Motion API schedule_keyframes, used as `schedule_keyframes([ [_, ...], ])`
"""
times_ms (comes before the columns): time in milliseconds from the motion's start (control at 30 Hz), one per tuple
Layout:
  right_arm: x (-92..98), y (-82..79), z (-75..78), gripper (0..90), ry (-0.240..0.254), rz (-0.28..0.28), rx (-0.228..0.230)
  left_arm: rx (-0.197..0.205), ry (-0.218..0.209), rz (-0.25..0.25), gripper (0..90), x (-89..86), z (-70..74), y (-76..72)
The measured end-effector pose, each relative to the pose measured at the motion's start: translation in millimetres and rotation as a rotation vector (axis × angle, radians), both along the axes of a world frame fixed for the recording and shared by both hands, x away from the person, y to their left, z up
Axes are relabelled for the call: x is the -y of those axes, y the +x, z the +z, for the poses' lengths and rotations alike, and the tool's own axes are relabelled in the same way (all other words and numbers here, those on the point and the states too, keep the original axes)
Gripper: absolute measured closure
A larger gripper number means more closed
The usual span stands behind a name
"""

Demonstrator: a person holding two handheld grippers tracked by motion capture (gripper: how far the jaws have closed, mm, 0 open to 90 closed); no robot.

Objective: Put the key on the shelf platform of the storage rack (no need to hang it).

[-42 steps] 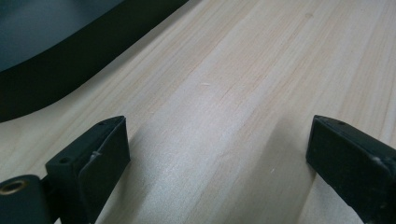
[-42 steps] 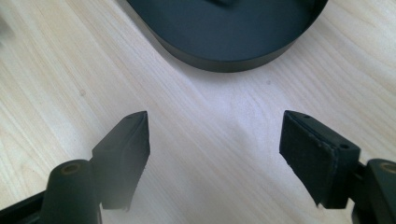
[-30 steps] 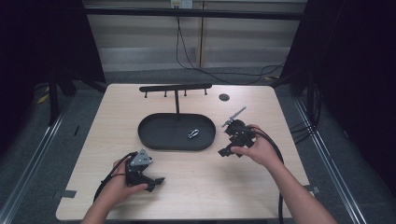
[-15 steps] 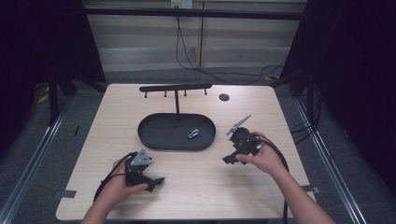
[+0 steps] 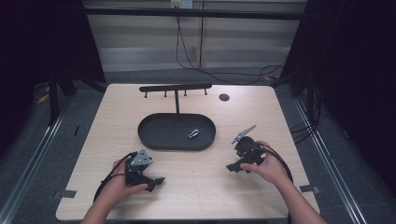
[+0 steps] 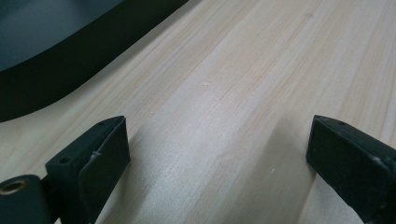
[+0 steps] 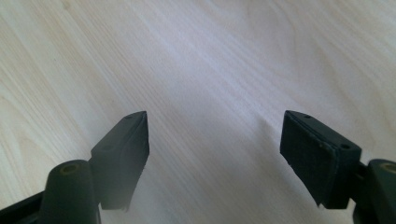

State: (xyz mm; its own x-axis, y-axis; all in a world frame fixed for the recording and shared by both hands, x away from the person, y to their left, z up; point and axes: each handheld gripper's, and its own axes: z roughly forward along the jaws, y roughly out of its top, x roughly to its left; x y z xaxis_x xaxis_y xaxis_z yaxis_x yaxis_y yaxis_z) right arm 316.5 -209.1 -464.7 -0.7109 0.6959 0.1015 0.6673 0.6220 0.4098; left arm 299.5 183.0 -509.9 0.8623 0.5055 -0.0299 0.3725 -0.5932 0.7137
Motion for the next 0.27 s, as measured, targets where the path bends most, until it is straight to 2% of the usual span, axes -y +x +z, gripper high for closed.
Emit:
schedule_keyframes([
  [267,-0.8,-4.3,-3.1,24.7,0.003,-0.002,0.006,0.000,0.002,0.001,5.8,0.0,0.1,0.0],
])
